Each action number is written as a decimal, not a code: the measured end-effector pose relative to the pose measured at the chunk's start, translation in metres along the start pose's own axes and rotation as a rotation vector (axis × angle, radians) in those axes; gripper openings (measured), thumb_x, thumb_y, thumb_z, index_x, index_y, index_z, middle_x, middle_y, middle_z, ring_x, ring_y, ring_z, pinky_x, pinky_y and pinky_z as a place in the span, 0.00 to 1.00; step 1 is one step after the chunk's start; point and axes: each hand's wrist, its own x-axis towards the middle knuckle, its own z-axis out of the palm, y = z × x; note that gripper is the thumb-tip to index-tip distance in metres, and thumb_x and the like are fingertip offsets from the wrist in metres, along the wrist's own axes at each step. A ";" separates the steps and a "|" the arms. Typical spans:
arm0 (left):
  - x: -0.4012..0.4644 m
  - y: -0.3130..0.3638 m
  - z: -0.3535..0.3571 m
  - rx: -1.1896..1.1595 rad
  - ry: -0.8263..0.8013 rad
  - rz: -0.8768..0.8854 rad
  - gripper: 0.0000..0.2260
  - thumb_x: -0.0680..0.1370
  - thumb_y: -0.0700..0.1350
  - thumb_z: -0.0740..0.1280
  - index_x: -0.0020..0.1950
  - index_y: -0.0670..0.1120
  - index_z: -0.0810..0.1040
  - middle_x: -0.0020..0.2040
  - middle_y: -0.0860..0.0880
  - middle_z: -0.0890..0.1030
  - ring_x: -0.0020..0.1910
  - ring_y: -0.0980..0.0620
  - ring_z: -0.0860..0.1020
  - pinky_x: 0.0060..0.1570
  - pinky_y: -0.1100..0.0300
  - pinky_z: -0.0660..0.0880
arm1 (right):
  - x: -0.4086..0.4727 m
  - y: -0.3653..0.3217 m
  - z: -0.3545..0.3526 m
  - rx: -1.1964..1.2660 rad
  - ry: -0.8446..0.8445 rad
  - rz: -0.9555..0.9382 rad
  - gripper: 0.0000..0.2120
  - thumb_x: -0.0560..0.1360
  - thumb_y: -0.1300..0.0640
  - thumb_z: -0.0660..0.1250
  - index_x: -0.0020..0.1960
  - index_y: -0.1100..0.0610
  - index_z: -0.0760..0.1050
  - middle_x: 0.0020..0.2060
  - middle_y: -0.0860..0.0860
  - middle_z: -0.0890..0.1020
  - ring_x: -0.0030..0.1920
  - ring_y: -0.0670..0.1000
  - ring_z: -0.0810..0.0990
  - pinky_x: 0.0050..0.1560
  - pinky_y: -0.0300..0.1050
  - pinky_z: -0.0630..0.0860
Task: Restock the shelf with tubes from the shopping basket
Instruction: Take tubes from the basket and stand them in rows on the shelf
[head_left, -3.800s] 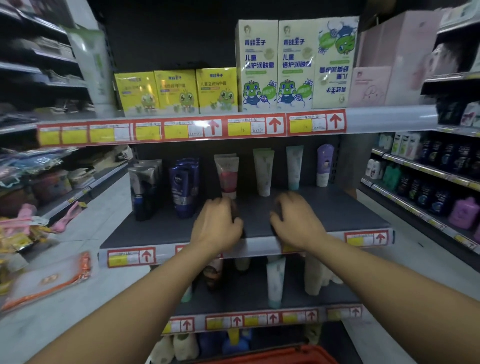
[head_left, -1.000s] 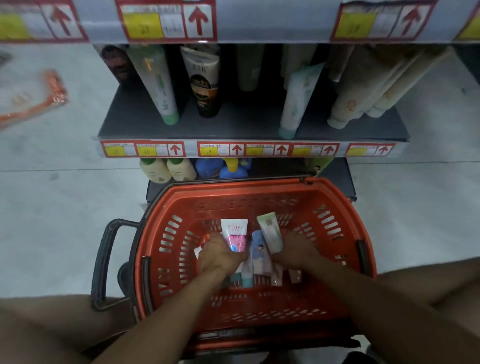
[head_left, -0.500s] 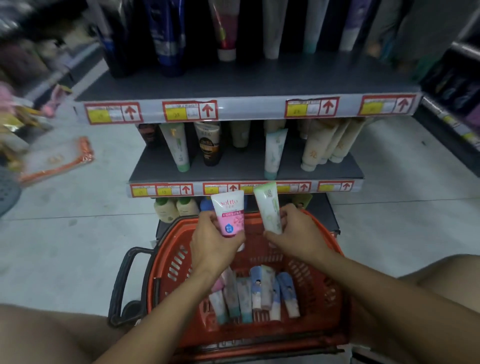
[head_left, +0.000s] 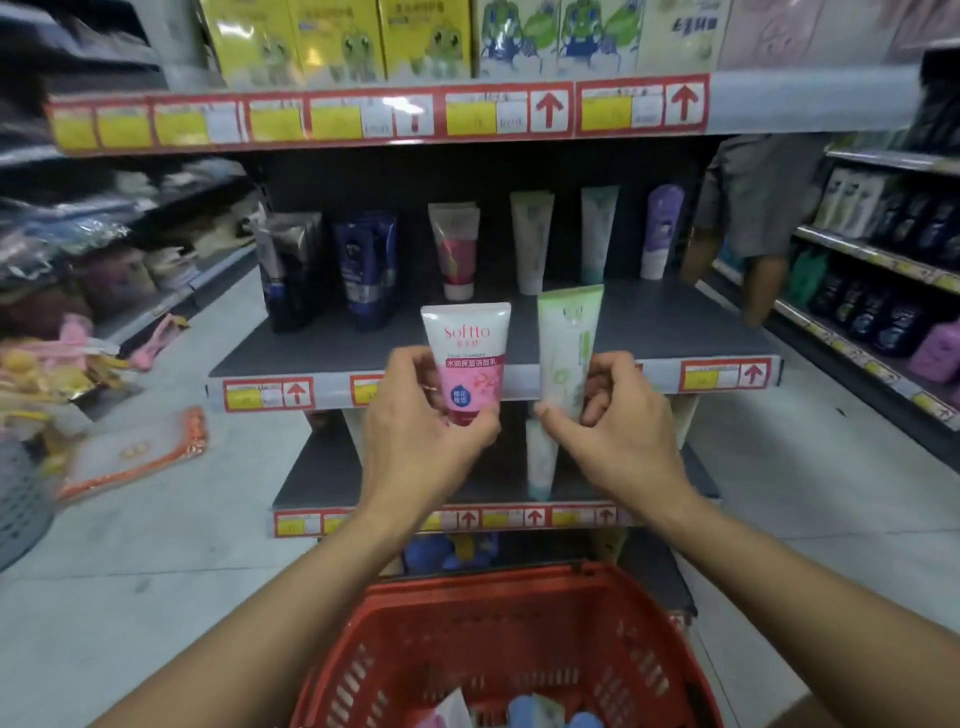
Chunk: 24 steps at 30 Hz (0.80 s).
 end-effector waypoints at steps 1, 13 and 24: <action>0.012 0.005 0.000 0.003 0.003 0.020 0.28 0.67 0.53 0.82 0.61 0.56 0.71 0.51 0.58 0.81 0.46 0.61 0.81 0.43 0.65 0.79 | 0.012 -0.003 -0.001 0.004 0.034 -0.006 0.25 0.68 0.40 0.78 0.57 0.47 0.71 0.44 0.43 0.79 0.41 0.44 0.79 0.42 0.48 0.81; 0.116 0.003 0.039 0.115 -0.013 0.021 0.31 0.67 0.54 0.81 0.65 0.53 0.71 0.55 0.53 0.81 0.52 0.54 0.82 0.47 0.60 0.77 | 0.115 0.005 0.013 -0.089 0.071 0.094 0.24 0.69 0.41 0.78 0.55 0.48 0.68 0.52 0.50 0.82 0.53 0.54 0.82 0.51 0.55 0.81; 0.112 -0.017 0.061 0.196 0.007 -0.034 0.35 0.67 0.59 0.80 0.68 0.52 0.67 0.59 0.50 0.80 0.58 0.49 0.80 0.54 0.48 0.81 | 0.118 0.025 0.032 -0.182 -0.010 0.115 0.24 0.68 0.43 0.78 0.55 0.52 0.72 0.50 0.50 0.78 0.51 0.53 0.80 0.50 0.53 0.80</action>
